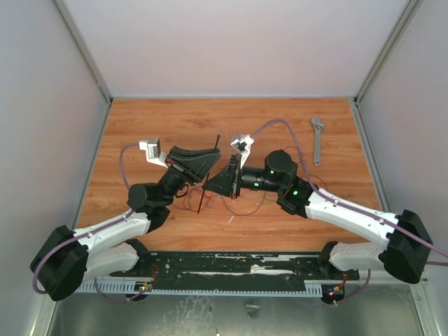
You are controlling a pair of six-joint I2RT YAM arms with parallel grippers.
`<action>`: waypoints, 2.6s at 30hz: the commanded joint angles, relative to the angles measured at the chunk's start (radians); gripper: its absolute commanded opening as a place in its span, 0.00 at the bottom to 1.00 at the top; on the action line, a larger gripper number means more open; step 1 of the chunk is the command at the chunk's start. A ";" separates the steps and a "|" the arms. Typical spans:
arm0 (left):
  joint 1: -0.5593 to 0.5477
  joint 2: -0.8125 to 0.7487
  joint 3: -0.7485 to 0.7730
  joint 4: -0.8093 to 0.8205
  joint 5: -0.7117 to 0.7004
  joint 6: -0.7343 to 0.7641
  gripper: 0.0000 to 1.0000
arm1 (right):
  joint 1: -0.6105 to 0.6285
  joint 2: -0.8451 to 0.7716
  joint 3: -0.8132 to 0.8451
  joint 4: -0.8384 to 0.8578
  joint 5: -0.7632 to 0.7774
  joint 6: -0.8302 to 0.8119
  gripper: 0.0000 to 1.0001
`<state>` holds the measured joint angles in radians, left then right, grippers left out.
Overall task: Zip-tie the wires
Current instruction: Pick up the ribbon at the center of the board.
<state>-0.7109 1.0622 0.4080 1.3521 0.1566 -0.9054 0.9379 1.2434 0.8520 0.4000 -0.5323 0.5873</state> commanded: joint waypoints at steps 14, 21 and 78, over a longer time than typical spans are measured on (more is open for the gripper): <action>0.049 -0.255 0.047 -0.366 0.026 0.229 0.70 | -0.063 -0.129 0.241 -0.716 0.055 -0.329 0.00; 0.052 -0.191 0.095 -0.364 0.127 0.227 0.54 | -0.063 -0.088 0.282 -0.788 -0.030 -0.344 0.00; 0.284 0.893 0.644 0.015 0.100 0.167 0.00 | -0.346 -0.348 -0.100 -0.815 0.367 -0.238 0.80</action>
<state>-0.3943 1.8629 0.9585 1.3190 0.2626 -0.7982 0.6056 0.8921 0.7467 -0.3946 -0.2604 0.3553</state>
